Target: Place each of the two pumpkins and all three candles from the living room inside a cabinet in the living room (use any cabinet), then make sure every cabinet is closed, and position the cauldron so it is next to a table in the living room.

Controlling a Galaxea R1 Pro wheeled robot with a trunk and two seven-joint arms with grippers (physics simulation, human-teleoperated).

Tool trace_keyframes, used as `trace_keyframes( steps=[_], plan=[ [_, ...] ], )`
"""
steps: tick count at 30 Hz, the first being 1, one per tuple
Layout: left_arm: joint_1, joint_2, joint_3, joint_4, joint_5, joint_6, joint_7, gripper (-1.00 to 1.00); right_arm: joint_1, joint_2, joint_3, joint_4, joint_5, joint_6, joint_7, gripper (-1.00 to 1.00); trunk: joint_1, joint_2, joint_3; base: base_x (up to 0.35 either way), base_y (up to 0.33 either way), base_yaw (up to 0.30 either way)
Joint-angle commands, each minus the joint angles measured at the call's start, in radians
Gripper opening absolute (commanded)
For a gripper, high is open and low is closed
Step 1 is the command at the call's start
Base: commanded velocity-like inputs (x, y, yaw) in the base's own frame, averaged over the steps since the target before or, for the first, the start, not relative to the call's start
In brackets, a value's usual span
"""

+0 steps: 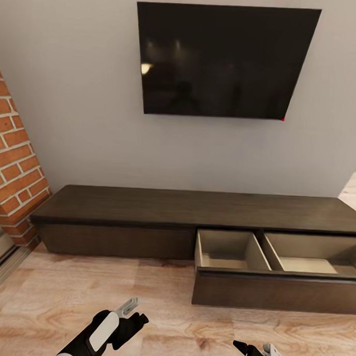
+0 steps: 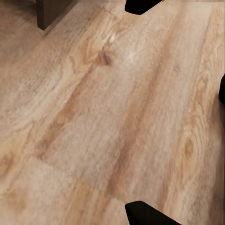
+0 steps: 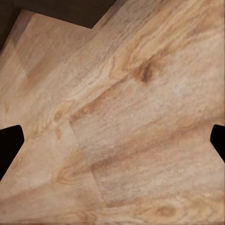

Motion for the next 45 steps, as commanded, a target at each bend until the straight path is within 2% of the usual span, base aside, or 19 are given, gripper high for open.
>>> trace_keyframes(
  steps=[1,6,11,16,19,24,27,30,35,42,45],
  plan=[
    [-0.001,0.001,-0.004,0.0,0.011,0.0,0.01,1.0,0.0,0.003,-0.001,-0.001,-0.007,0.007,-0.004,1.0,-0.004,0.007,0.002,0.0,0.0,0.249],
    [-0.001,0.002,0.003,0.004,0.013,-0.001,0.018,1.0,0.0,0.021,-0.001,-0.002,0.001,0.009,-0.043,1.0,-0.023,0.042,0.015,0.0,0.0,0.263],
    [-0.001,0.004,0.009,0.004,0.018,-0.006,0.086,1.0,0.0,0.024,-0.002,-0.002,0.028,0.013,-0.083,1.0,-0.042,0.077,0.028,0.0,0.0,0.267],
    [0.0,0.005,0.009,0.005,0.022,-0.014,0.101,1.0,0.0,0.046,-0.002,-0.002,0.034,0.012,-0.092,1.0,-0.062,0.112,0.041,0.0,0.0,0.267],
    [0.0,0.005,0.01,0.015,0.023,-0.016,0.103,1.0,0.0,0.061,0.02,-0.002,0.035,0.011,-0.121,1.0,-0.073,0.133,0.049,-0.051,0.0,0.267],
    [-0.001,0.006,0.035,0.041,0.023,-0.019,0.099,1.0,0.0,0.067,0.051,-0.002,0.035,0.008,-0.17,1.0,-0.092,0.168,0.061,-0.158,0.0,0.267],
    [-0.001,0.009,0.064,0.047,0.022,-0.027,0.097,1.0,0.0,0.073,0.055,-0.004,0.035,0.007,-0.177,1.0,-0.104,0.189,0.069,-0.03,0.0,0.267],
    [-0.001,0.024,0.076,0.049,0.021,-0.048,0.098,1.0,0.0,0.081,0.056,-0.005,0.035,0.007,-0.179,1.0,-0.115,0.21,0.076,-0.006,0.0,0.267],
    [0.0,0.045,0.079,0.05,0.022,-0.055,0.1,1.0,0.0,0.087,0.056,-0.006,0.035,0.006,-0.179,1.0,-0.134,0.245,0.089,-0.001,0.0,0.267],
    [0.0,0.045,0.081,0.075,0.023,-0.056,0.103,1.0,0.0,0.089,0.056,-0.006,0.035,0.005,-0.179,1.0,-0.161,0.294,0.106,0.0,0.0,0.267],
    [-0.001,0.045,0.081,0.077,0.023,-0.057,0.103,1.0,0.0,0.089,0.056,-0.006,0.035,0.004,-0.179,1.0,-0.161,0.294,0.105,0.0,0.0,0.267]
  ],
)
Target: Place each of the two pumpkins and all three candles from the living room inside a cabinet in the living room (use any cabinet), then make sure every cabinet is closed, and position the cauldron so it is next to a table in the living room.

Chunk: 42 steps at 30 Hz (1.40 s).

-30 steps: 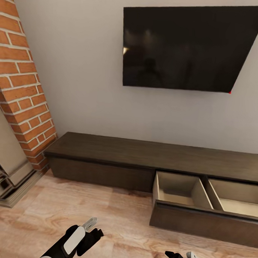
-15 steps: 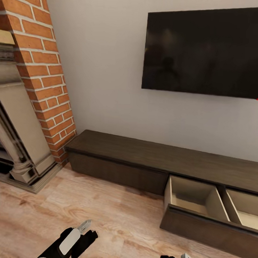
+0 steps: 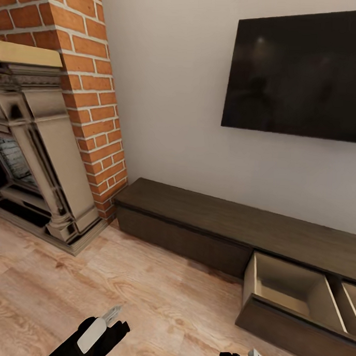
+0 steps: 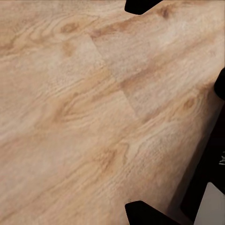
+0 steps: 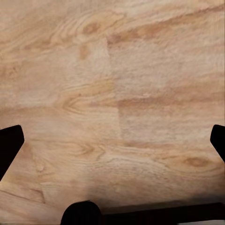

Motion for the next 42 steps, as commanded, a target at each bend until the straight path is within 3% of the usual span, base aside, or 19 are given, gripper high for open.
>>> trace_keyframes(
  steps=[1,11,15,20,23,31,42],
  plan=[
    [-0.001,0.001,-0.007,-0.001,0.01,0.0,0.009,1.0,0.0,-0.001,0.005,-0.001,-0.007,0.002,-0.001,1.0,0.0,0.0,-0.002,0.0,0.0,0.267],
    [0.0,-0.002,-0.01,-0.001,0.005,-0.005,-0.001,1.0,0.0,0.0,0.006,-0.001,-0.007,0.002,-0.001,1.0,0.0,0.0,-0.008,0.0,0.0,0.267],
    [0.0,-0.001,-0.012,0.005,0.003,-0.078,-0.004,1.0,0.0,0.0,0.007,-0.001,-0.006,-0.034,0.0,1.0,0.0,0.0,-0.01,0.0,0.0,0.267],
    [0.0,0.0,-0.014,0.011,0.002,-0.095,-0.005,1.0,0.0,0.0,0.078,-0.001,-0.007,-0.07,0.0,1.0,0.0,0.0,-0.013,-0.003,0.004,0.267],
    [0.0,0.001,-0.014,0.011,0.002,-0.096,-0.005,1.0,0.0,0.0,0.097,-0.001,-0.007,-0.076,-0.001,1.0,0.0,0.0,-0.015,-0.073,0.134,0.267],
    [0.0,0.001,-0.013,0.011,0.004,-0.097,-0.005,1.0,0.0,0.02,0.103,-0.001,-0.007,-0.078,-0.001,1.0,0.0,0.0,-0.02,-0.085,0.266,0.267],
    [0.0,0.001,-0.014,0.012,0.003,-0.098,-0.005,1.0,0.0,0.024,0.103,-0.001,-0.007,-0.079,-0.001,1.0,0.0,0.0,-0.028,-0.005,0.263,0.265]
  ],
)
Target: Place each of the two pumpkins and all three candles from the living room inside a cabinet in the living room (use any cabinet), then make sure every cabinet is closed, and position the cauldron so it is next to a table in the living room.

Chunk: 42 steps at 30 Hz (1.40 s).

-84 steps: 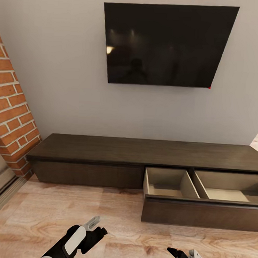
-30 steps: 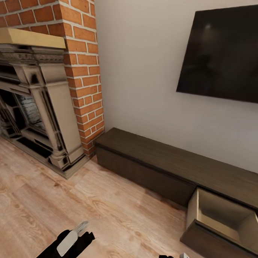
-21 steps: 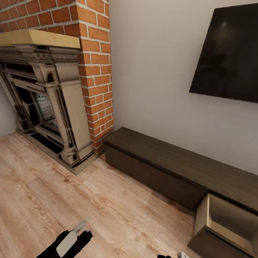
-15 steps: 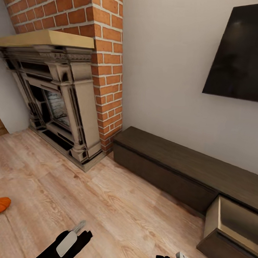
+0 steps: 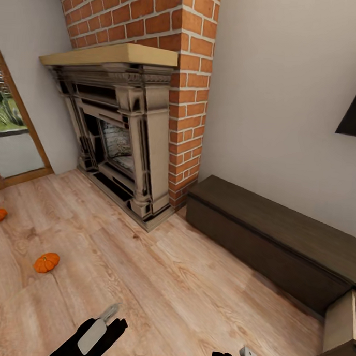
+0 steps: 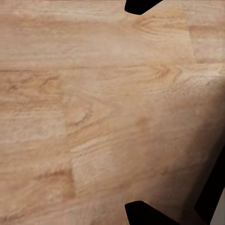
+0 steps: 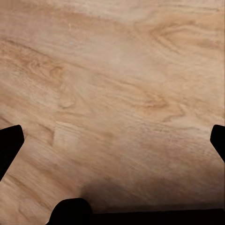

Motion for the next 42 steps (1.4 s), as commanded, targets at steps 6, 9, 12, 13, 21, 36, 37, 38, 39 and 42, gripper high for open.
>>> trace_keyframes(
  steps=[6,9,12,13,21,36,37,38,39,42],
  plan=[
    [-0.001,0.001,-0.008,0.0,0.009,0.001,0.008,1.0,0.0,0.002,0.004,-0.002,-0.005,0.003,0.0,1.0,0.0,0.0,-0.006,0.0,0.177,0.259],
    [-0.001,0.001,-0.008,0.0,0.009,0.001,0.007,1.0,0.0,0.002,0.004,-0.002,-0.005,0.003,-0.001,1.0,0.0,0.0,-0.008,0.0,0.14,0.258],
    [0.0,0.001,-0.008,0.0,0.009,0.001,0.007,1.0,0.0,0.002,0.005,-0.002,-0.005,0.004,-0.001,1.0,0.0,0.0,-0.01,0.0,0.089,0.257],
    [0.0,0.001,-0.008,0.0,0.009,0.001,0.007,1.0,0.0,0.002,0.005,-0.002,-0.005,0.004,-0.001,1.0,0.0,0.0,-0.011,0.0,0.03,0.254],
    [-0.001,-0.005,-0.01,0.0,0.005,0.001,0.008,1.0,0.0,0.008,0.051,-0.004,-0.004,0.006,-0.052,1.0,0.0,0.0,-0.018,0.0,0.006,0.248],
    [-0.001,-0.011,-0.044,0.0,0.005,0.017,0.018,1.0,0.0,0.036,0.101,-0.006,-0.005,0.005,-0.176,1.0,-0.023,0.042,-0.013,0.0,0.0,0.245],
    [-0.001,-0.009,-0.067,0.0,0.005,0.018,0.019,1.0,0.0,0.036,0.101,-0.006,-0.004,0.005,-0.176,1.0,-0.027,0.049,-0.011,0.0,0.0,0.245],
    [-0.001,-0.008,-0.092,-0.001,0.004,0.019,0.019,1.0,0.0,0.035,0.101,-0.006,-0.004,0.004,-0.176,1.0,-0.031,0.056,-0.009,0.0,0.0,0.245],
    [-0.001,-0.007,-0.115,-0.001,0.004,0.019,0.019,1.0,0.0,0.035,0.101,-0.006,-0.004,0.003,-0.177,1.0,-0.035,0.063,-0.007,0.0,0.0,0.245],
    [-0.001,-0.006,-0.183,0.0,0.002,0.012,0.021,1.0,0.0,0.035,0.102,-0.006,-0.003,-0.01,-0.178,1.0,-0.046,0.084,0.0,0.0,0.0,0.245]
  ],
)
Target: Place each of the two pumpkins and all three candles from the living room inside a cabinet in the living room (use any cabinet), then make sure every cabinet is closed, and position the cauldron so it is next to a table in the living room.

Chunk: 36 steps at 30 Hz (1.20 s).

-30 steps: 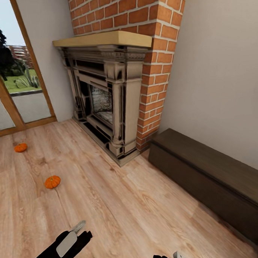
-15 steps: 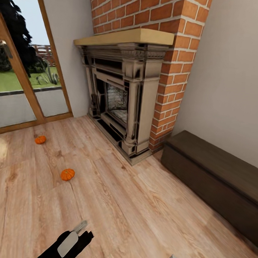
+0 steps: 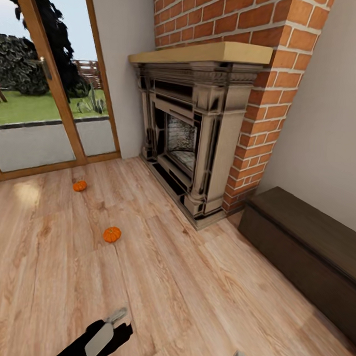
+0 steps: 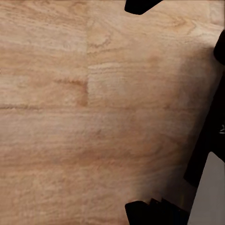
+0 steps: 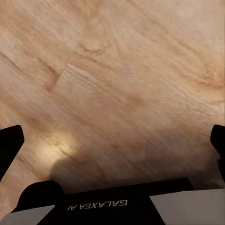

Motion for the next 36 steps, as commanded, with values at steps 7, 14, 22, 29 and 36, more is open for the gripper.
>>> trace_keyframes(
  steps=[7,14,22,29,36],
  plan=[
    [-0.001,0.028,-0.098,0.09,-0.021,-0.111,0.009,1.0,0.0,0.004,0.039,-0.001,0.09,-0.052,-0.003,1.0,-0.027,0.049,0.015,0.0,0.0,0.245],
    [-0.001,0.035,-0.1,0.161,-0.125,-0.207,0.004,1.0,-0.004,0.077,0.047,-0.001,0.169,-0.104,-0.071,1.0,-0.054,0.098,0.029,0.0,0.0,0.241],
    [-0.001,0.047,-0.101,0.17,-0.133,-0.215,0.003,1.0,-0.005,0.075,0.049,0.003,0.174,-0.108,-0.135,1.0,-0.085,0.154,0.046,0.0,0.0,0.232],
    [-0.001,0.162,-0.088,0.172,-0.123,-0.214,-0.006,1.0,-0.003,0.072,0.051,0.006,0.175,-0.113,-0.136,1.0,-0.111,0.203,0.06,0.0,0.0,0.227],
    [-0.001,0.193,-0.086,0.172,-0.124,-0.215,-0.008,1.0,-0.003,0.077,0.05,0.009,0.273,-0.156,-0.138,1.0,-0.138,0.252,0.074,0.0,0.0,0.222]
  ],
)
